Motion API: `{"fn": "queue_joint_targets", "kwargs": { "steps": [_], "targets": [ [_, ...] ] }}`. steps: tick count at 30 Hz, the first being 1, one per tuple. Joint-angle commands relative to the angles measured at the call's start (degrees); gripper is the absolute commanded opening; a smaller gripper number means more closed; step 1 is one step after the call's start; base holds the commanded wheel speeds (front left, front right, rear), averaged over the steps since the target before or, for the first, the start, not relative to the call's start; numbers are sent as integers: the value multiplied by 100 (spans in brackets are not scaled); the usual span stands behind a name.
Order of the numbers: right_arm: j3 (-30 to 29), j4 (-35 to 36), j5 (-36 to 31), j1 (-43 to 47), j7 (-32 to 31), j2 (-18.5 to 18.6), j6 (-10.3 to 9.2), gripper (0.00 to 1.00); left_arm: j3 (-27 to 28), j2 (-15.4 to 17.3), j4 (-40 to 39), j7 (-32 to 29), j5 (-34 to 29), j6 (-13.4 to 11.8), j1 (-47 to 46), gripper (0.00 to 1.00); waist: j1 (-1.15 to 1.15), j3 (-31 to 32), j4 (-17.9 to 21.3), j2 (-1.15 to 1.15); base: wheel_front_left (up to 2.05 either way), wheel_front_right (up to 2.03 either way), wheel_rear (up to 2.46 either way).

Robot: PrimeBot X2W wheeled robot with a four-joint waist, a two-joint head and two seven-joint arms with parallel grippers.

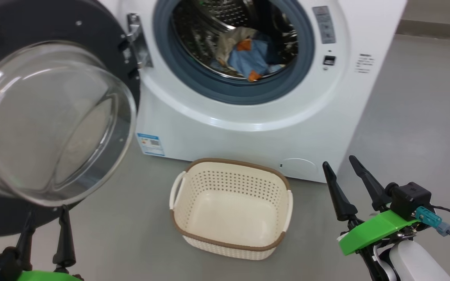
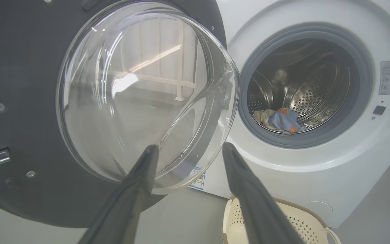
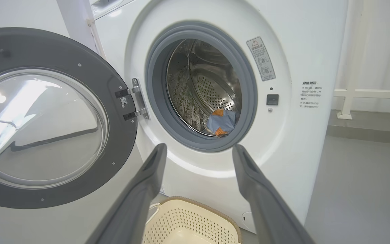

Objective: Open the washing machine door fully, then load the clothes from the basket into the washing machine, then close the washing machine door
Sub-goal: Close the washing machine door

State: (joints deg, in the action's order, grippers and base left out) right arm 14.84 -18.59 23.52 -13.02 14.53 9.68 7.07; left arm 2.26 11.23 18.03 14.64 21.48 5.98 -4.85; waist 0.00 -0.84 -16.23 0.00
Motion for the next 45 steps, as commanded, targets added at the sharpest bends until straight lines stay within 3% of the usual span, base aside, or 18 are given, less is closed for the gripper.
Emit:
{"fn": "queue_joint_targets", "kwargs": {
  "steps": [1, 18, 45],
  "targets": [
    [124, 101, 41, -52, 47, 52, 42, 100, 233, 108, -175, 36, -84, -20, -178, 100, 0, 34, -331, 0, 0, 0, 0],
    [143, 51, 61, -78, 47, 6, 42, 100, 359, 60, 16, 36, -276, -164, -218, 100, 0, 4, -1020, 0, 0, 0, 0],
    [181, 14, 86, -130, 47, 51, 42, 100, 480, -9, 43, 36, -379, -131, -283, 100, 0, -28, -1087, 0, 0, 0, 0]
  ]
}}
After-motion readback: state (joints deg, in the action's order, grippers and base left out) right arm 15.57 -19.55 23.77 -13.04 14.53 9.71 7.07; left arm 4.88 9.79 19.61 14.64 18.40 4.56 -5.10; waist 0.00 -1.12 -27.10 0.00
